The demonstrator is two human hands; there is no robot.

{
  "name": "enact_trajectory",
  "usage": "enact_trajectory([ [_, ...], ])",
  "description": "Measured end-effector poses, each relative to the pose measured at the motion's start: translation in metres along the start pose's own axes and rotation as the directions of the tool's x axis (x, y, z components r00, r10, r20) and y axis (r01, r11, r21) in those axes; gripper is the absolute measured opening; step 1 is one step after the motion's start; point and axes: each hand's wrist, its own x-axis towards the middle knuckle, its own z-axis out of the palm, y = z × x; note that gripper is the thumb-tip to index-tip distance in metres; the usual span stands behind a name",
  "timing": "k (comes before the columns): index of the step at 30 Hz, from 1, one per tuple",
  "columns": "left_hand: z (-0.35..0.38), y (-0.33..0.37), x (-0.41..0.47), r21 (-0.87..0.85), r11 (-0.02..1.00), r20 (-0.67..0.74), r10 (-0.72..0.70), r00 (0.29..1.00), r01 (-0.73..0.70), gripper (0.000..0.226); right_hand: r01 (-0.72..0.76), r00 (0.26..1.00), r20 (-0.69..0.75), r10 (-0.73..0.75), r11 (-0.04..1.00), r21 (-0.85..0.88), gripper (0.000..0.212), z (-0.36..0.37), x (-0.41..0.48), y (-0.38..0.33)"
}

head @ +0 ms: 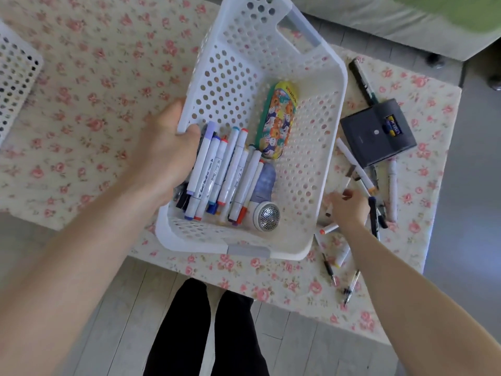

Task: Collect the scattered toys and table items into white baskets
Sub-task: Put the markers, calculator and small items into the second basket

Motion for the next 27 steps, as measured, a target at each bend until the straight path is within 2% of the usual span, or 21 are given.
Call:
enact_trajectory([
  [2,0.001,0.0,-0.003,0.001,1.0,0.008,0.002,1.0,-0.002,0.024,-0.008,0.994,-0.107,0.023,0.99,0.139,0.018,-0.008,-0.01,0.008],
  [4,0.003,-0.001,-0.006,-0.002,1.0,0.023,-0.002,1.0,0.002,0.025,-0.059,0.986,-0.147,0.08,0.988,0.142,0.018,-0.017,-0.024,0.025],
  [8,0.009,-0.002,-0.01,-0.016,1.0,0.052,-0.02,0.998,0.021,0.021,-0.161,0.984,-0.071,0.161,0.987,-0.006,0.029,-0.018,-0.044,0.062],
  [10,0.012,-0.004,-0.01,-0.009,1.0,0.062,-0.023,0.998,0.024,0.02,-0.197,0.98,-0.021,0.197,0.98,0.003,0.022,-0.015,-0.047,0.066],
  [12,0.013,-0.008,-0.011,-0.006,1.0,0.08,-0.013,0.997,0.014,0.02,-0.266,0.963,-0.025,0.269,0.961,0.075,0.025,-0.013,-0.049,0.065],
  [15,0.012,-0.011,-0.01,-0.015,1.0,0.094,-0.01,0.996,0.011,0.022,-0.337,0.93,-0.06,0.362,0.908,0.25,0.04,-0.011,-0.048,0.055],
  [17,0.011,-0.012,-0.01,-0.018,1.0,0.106,-0.008,0.994,0.01,0.023,-0.349,0.924,-0.042,0.379,0.885,0.307,0.047,-0.01,-0.049,0.05],
  [18,0.01,-0.012,-0.01,-0.017,1.0,0.11,-0.003,0.994,0.005,0.023,-0.366,0.911,-0.022,0.413,0.831,0.419,0.05,-0.009,-0.052,0.043],
  [20,0.007,-0.013,-0.01,-0.019,1.0,0.116,0.012,0.993,-0.01,0.024,-0.365,0.93,-0.022,0.368,0.927,0.084,0.059,-0.002,-0.054,0.035],
  [22,0.005,-0.013,-0.009,-0.025,0.999,0.118,0.025,0.993,-0.022,0.024,-0.479,0.868,0.099,0.486,0.77,0.421,0.051,0.001,-0.052,0.024],
  [23,0.003,-0.015,-0.007,-0.022,0.999,0.116,0.03,0.993,-0.027,0.024,-0.491,0.868,0.096,0.487,0.814,0.309,0.045,0.004,-0.052,0.02],
  [24,0.003,-0.015,-0.006,-0.02,0.999,0.116,0.035,0.993,-0.033,0.023,-0.555,0.83,0.116,0.546,0.789,0.263,0.041,0.002,-0.052,0.017],
  [25,0.002,-0.017,-0.005,-0.013,0.999,0.118,0.04,0.992,-0.039,0.024,-0.581,0.813,0.14,0.565,0.771,0.26,0.038,0.003,-0.051,0.016],
  [27,0.002,-0.019,-0.003,-0.002,0.999,0.12,0.05,0.992,-0.051,0.026,-0.561,0.827,0.148,0.543,0.775,0.29,0.03,0.003,-0.051,0.016],
])
